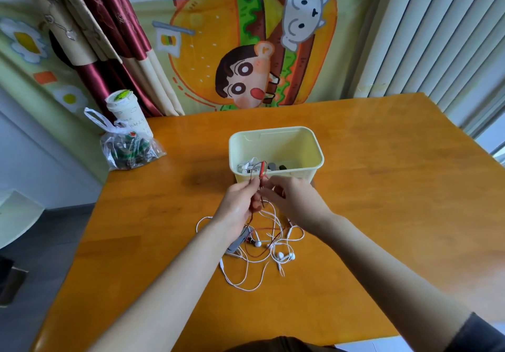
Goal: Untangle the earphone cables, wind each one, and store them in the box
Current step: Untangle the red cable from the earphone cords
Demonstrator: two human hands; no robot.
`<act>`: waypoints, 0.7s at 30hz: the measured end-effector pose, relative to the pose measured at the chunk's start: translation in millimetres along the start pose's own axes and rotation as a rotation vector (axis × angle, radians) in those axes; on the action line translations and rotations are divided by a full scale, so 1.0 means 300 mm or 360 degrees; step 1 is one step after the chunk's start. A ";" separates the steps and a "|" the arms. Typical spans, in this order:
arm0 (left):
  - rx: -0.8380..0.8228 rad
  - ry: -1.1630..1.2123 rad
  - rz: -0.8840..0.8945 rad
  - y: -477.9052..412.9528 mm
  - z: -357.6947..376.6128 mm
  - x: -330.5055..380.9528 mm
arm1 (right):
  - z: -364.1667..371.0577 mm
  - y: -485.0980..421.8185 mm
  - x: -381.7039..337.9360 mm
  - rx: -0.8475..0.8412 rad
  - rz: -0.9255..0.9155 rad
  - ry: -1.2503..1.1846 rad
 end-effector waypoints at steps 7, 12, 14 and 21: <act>0.0288 -0.0053 0.0008 -0.027 -0.099 0.004 | 0.053 0.020 0.129 -0.0394 0.0205 -0.0092; 0.0534 -0.0124 -0.0050 -0.046 -0.217 -0.034 | 0.021 -0.009 0.357 -0.0362 0.0656 0.0059; 0.0557 -0.0168 -0.0091 -0.045 -0.235 -0.061 | -0.014 -0.021 0.384 -0.0204 0.0736 0.0016; 0.0453 -0.0244 -0.0081 -0.048 -0.201 -0.083 | -0.209 -0.037 0.129 0.0724 0.0146 -0.0312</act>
Point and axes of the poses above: each hand's wrist, its own y-axis away from the middle knuckle, its own z-axis out of the palm, x = y × z, the point moved 5 cm from there along -y, towards the middle knuckle, and after that the axes turned 11 degrees about z, right-handed, at the moved point
